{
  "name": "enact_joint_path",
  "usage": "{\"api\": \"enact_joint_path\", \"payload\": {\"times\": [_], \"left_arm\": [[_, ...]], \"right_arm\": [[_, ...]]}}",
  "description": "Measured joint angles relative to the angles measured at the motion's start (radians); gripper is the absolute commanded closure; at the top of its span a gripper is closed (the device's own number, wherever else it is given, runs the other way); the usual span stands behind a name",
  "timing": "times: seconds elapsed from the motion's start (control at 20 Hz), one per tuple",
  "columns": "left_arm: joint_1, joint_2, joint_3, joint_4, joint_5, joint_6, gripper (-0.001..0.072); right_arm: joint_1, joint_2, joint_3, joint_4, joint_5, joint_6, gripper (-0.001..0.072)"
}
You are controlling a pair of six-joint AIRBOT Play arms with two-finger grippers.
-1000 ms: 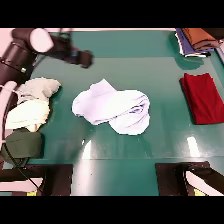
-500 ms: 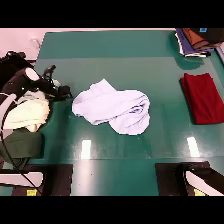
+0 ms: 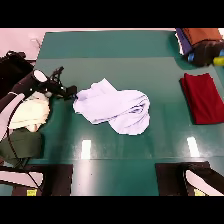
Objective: Fold the shirts.
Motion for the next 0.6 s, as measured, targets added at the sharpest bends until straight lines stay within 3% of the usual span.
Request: {"api": "enact_joint_path", "payload": {"times": [0.05,0.15,0.5,0.6], "left_arm": [[0.0,0.002,0.029,0.002,-0.012,0.004,0.0683],[0.0,0.005,0.087,0.003,-0.026,0.009,0.0683],[0.0,0.006,0.151,0.009,-0.052,0.015,0.0683],[0.0,0.006,0.154,0.01,-0.058,0.015,0.0683]], "right_arm": [[-0.027,0.0,-0.071,-0.001,0.016,0.002,0.0664],[-0.072,-0.001,-0.232,0.0,0.021,0.007,0.0243],[-0.008,-0.128,-0.702,0.107,-0.14,-0.015,0.023],[0.066,-0.189,-0.744,0.161,-0.221,-0.03,0.0286]]}}
